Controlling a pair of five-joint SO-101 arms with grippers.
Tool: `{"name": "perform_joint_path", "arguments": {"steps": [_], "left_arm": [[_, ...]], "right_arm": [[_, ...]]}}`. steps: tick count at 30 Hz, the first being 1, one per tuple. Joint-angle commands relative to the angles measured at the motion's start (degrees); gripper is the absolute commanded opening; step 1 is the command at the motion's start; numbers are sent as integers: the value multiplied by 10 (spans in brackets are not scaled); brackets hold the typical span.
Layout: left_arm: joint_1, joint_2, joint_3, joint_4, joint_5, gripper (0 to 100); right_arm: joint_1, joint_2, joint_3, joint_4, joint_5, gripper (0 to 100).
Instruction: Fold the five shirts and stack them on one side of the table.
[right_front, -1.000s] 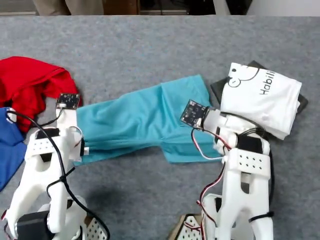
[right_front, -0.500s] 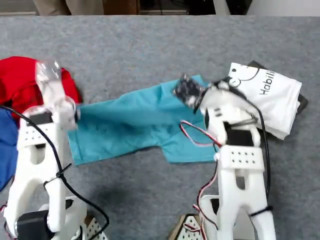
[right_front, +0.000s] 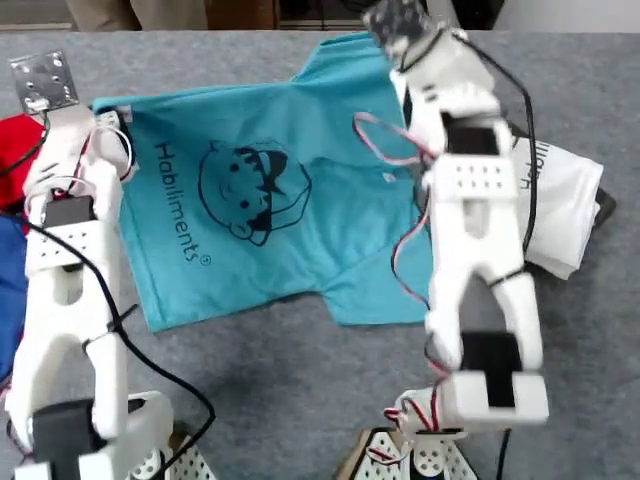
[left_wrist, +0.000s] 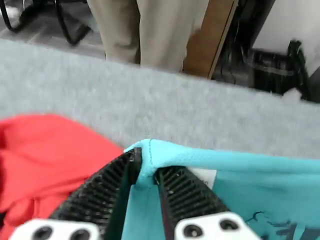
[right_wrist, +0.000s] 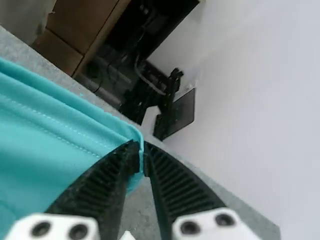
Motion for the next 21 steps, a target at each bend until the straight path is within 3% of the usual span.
{"name": "perform_joint_path", "arguments": {"steps": [1, 4, 9, 14, 21], "left_arm": [[-11, 13, -4, 40, 2, 18], [-5, 13, -4, 120, -17, 18], [2, 13, -3, 244, -121, 18], [19, 13, 11, 369, -204, 18], [45, 12, 156, 328, -247, 18]], "right_arm": [[-7, 34, -126, 125, -8, 4], [-8, 40, -137, 197, 28, 4], [-7, 37, -100, 265, 142, 4], [10, 32, -59, 309, 206, 4], [24, -90, 105, 305, 276, 4]]}}
